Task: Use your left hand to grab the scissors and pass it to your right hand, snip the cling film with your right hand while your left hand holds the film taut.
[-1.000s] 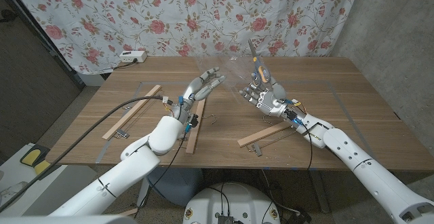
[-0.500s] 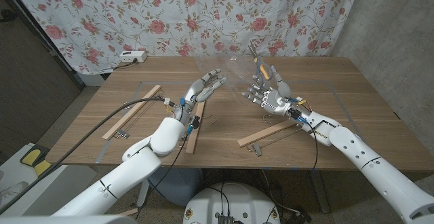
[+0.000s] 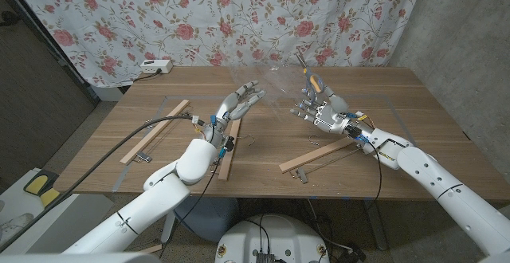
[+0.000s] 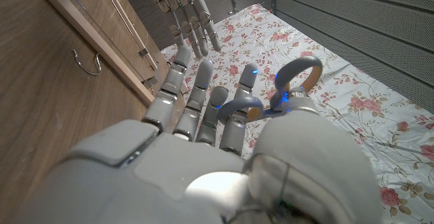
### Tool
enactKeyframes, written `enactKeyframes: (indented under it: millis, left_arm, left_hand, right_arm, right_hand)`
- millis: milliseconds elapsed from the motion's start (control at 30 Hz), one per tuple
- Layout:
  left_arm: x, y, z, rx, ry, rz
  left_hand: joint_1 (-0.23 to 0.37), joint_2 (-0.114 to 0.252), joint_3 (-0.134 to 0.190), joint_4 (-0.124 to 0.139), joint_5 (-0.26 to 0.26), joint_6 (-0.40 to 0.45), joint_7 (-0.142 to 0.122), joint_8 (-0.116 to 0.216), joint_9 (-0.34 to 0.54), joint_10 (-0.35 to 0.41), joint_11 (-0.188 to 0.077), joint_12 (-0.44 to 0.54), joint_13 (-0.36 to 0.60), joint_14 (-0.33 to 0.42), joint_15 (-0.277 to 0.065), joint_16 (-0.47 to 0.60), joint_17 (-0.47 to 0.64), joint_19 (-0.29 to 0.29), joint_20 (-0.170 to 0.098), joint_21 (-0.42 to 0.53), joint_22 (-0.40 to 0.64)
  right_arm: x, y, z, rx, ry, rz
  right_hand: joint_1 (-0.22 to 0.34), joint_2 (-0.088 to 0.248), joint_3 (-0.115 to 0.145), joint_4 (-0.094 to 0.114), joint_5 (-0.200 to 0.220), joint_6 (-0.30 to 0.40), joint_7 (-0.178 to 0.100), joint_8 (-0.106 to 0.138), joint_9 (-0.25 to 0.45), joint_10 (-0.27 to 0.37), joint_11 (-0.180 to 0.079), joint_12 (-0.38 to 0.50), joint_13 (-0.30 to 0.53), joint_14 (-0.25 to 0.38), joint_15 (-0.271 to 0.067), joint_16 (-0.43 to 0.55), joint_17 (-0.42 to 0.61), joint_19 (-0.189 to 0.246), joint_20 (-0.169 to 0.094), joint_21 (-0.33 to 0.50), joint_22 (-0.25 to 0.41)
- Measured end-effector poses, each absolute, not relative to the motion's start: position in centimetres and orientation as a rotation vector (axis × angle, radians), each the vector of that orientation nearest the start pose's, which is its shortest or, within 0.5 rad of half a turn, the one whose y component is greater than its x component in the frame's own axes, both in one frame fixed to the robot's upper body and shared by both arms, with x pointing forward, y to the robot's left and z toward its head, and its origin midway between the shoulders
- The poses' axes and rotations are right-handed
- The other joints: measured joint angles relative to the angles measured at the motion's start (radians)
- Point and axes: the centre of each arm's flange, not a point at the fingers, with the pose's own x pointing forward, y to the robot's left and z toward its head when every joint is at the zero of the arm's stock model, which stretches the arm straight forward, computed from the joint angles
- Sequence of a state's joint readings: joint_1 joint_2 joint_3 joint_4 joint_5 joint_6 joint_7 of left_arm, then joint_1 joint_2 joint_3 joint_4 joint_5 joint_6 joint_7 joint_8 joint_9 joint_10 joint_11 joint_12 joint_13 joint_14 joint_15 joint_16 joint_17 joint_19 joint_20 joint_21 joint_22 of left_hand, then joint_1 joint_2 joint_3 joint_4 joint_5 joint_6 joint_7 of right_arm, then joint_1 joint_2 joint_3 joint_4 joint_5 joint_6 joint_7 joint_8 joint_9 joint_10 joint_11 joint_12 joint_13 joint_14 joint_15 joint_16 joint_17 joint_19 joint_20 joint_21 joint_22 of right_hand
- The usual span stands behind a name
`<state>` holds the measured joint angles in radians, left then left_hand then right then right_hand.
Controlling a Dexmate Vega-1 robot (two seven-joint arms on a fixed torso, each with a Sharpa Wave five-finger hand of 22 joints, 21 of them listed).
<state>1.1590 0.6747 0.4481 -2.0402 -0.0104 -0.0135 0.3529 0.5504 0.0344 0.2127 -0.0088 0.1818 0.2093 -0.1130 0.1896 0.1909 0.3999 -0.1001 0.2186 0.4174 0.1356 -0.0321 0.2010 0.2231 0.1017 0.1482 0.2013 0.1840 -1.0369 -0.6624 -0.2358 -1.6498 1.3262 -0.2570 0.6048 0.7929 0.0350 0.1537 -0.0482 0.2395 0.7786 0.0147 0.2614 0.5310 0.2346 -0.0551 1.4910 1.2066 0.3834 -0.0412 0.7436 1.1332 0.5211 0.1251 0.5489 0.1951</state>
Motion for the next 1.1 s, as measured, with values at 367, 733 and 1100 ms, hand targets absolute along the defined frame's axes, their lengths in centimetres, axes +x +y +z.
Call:
enactKeyframes:
  millis: [367,733,1100]
  left_arm:
    - [50.2,16.8,-3.3,0.528,-0.788,-0.139]
    - [50.2,16.8,-3.3,0.541,-0.778,-0.144]
    - [50.2,16.7,-2.1,0.551,-0.801,-0.168]
  left_hand:
    - [0.0,0.0,0.002,-0.002,0.0,0.007,-0.007,0.007,0.0,0.0,0.0,0.004,0.0,0.0,0.0,0.0,0.0,0.0,0.0,0.0,0.0]
    - [0.0,0.0,0.002,-0.002,0.0,0.025,-0.017,0.012,0.0,0.012,-0.012,0.012,0.0,0.004,0.004,0.0,0.0,0.0,0.0,0.0,0.0]
    - [0.012,0.023,0.018,-0.018,0.0,0.147,-0.02,0.049,0.0,0.032,-0.032,0.019,-0.005,0.009,0.002,0.01,0.0,0.004,0.004,0.0,0.0]
  right_arm:
    - [56.2,-23.6,-5.1,0.529,-0.277,1.038]
    - [56.6,-23.4,-5.4,0.515,-0.277,1.059]
    - [57.0,-23.4,-5.9,0.53,-0.278,1.067]
  right_hand:
    - [0.064,-0.015,0.039,-0.064,0.065,-0.022,0.004,-0.023,-0.005,-0.032,0.007,0.0,0.004,-0.026,0.0,-0.016,-0.008,-0.008,0.0,-0.015,0.0]
    - [0.081,-0.032,0.034,-0.086,0.053,-0.103,0.009,-0.051,0.005,-0.099,0.012,-0.001,0.018,-0.072,0.001,-0.016,-0.018,-0.02,-0.013,-0.024,0.0]
    - [0.085,-0.036,0.031,-0.088,0.034,-0.104,0.011,-0.047,0.014,-0.101,0.012,0.007,0.008,-0.072,0.001,-0.013,-0.022,-0.014,-0.022,-0.028,-0.005]
